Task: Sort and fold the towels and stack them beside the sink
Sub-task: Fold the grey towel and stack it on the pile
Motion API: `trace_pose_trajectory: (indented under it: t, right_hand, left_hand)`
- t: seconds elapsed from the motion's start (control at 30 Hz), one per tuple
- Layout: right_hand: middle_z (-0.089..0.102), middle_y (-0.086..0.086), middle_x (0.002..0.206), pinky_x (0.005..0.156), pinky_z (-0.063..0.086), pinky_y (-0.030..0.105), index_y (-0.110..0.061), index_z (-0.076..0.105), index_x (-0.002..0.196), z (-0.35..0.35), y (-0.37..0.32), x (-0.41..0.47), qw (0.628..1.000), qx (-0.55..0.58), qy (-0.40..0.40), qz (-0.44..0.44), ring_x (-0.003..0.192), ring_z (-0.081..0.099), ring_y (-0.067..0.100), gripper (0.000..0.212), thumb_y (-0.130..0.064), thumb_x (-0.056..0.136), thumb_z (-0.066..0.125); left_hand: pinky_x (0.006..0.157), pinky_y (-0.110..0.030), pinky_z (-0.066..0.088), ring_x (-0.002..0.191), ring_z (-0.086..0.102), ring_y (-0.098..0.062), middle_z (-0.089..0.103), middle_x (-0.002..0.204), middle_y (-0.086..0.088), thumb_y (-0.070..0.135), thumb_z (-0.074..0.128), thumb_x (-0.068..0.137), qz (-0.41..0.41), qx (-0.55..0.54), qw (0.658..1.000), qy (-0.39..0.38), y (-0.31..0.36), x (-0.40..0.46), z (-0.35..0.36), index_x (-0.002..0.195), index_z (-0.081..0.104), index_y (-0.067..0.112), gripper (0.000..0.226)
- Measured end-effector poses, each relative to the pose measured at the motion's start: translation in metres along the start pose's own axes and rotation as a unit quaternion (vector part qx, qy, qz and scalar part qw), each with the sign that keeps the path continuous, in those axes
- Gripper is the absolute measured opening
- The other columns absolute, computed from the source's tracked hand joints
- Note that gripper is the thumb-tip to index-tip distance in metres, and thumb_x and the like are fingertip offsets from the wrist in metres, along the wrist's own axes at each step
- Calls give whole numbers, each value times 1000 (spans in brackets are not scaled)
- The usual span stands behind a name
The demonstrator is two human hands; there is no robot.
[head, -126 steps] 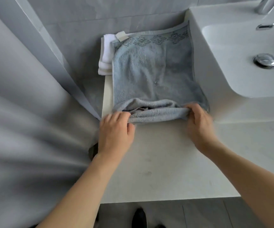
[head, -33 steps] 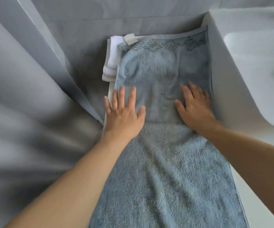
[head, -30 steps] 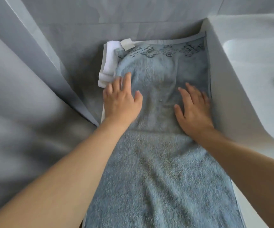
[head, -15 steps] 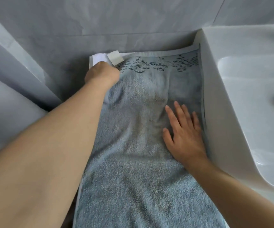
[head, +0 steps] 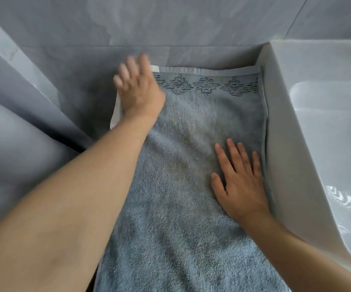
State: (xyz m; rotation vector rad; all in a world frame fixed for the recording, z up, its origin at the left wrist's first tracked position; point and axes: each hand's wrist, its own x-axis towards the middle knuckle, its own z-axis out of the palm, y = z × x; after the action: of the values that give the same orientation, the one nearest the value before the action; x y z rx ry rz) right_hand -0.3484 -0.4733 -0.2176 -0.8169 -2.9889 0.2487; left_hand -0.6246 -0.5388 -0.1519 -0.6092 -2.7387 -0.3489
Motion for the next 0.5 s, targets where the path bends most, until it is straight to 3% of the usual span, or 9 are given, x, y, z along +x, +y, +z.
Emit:
trace_pose_trajectory:
  t: [0.07, 0.17, 0.23, 0.37, 0.5]
  right_hand:
    - [5, -2, 165, 121, 0, 48, -29, 12, 157, 0, -1, -1, 1000, 3, 5, 7, 152, 0, 17, 67, -50, 94, 25]
    - [10, 0, 165, 122, -1, 46, -28, 15, 157, -1, -1, 0, 1000, 9, 4, 24, 151, 3, 18, 67, -48, 93, 24]
    - [13, 1, 164, 122, 0, 46, -27, 19, 156, 0, -1, 0, 1000, 9, 3, 27, 151, 6, 20, 67, -48, 93, 23]
    - [23, 4, 161, 122, 7, 47, -20, 32, 152, 1, -2, 0, 999, 23, 35, 33, 149, 15, 21, 64, -43, 93, 28]
    - [33, 9, 156, 121, 13, 47, -11, 44, 143, 3, 0, -1, 993, 51, 88, 59, 146, 25, 24, 61, -39, 90, 34]
  left_hand:
    - [91, -43, 36, 116, 47, -35, 50, 126, -12, 14, 53, 81, 111, -46, 993, 1, 30, 2, -6, 123, 50, 14, 42]
    - [78, -35, 45, 98, 57, -28, 60, 108, -5, 24, 46, 94, 183, -197, 948, -172, 87, 11, -5, 112, 54, 14, 22]
    - [76, -34, 44, 98, 58, -25, 60, 109, -3, 32, 48, 97, 212, -229, 916, -253, 118, 9, 1, 111, 54, 15, 23]
    - [75, -37, 39, 110, 58, -31, 60, 125, -9, 26, 50, 96, 231, -177, 922, -257, 151, 9, 22, 127, 47, 15, 33]
    - [72, -38, 40, 111, 59, -31, 61, 125, -8, 12, 46, 95, 221, -177, 934, -216, 153, 17, 23, 126, 50, 17, 32]
